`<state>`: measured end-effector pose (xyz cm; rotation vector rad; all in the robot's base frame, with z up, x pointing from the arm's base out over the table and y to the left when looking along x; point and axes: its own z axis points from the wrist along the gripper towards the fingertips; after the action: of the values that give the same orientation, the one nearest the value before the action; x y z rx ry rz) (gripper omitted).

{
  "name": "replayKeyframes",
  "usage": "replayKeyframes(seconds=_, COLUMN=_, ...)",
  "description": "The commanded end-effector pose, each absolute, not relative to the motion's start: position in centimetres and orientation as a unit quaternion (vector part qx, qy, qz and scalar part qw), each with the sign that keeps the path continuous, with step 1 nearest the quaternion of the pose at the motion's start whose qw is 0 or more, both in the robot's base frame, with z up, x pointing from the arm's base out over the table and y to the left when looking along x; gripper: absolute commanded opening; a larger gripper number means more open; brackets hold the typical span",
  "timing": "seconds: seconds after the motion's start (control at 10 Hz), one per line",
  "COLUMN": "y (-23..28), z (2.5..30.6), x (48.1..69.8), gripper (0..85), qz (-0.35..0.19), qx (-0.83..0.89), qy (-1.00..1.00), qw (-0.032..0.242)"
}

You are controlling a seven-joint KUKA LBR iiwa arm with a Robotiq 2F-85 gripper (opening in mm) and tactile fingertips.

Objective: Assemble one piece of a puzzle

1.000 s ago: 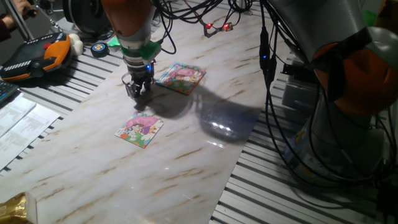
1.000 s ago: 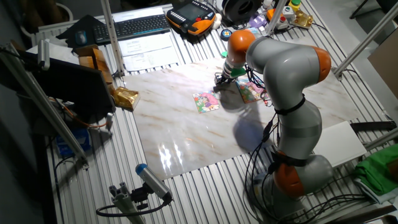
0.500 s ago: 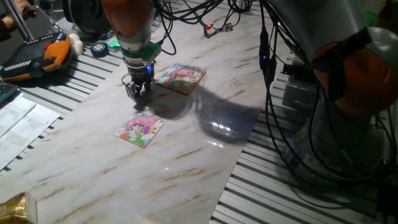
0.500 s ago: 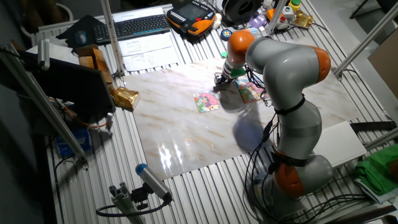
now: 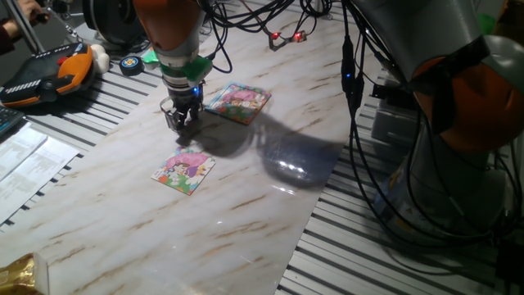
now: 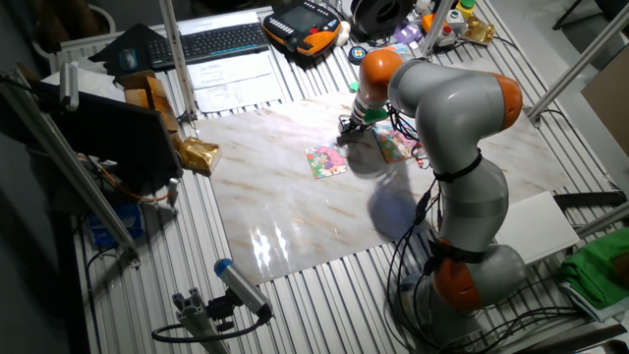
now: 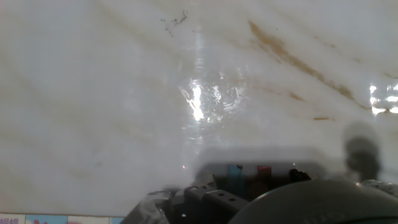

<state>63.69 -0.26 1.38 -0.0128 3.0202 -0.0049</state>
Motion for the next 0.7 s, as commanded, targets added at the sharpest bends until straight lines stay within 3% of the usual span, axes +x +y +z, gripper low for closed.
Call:
replayKeyframes(seconds=0.0, y=-0.26, z=1.37, x=63.7, gripper=59.7, qz=-0.002, qx=-0.005, qy=0.998, qw=0.061)
replayKeyframes(seconds=0.6, y=-0.27, z=1.45, x=63.69, gripper=31.7, qz=0.0, qx=-0.009, qy=0.998, qw=0.062)
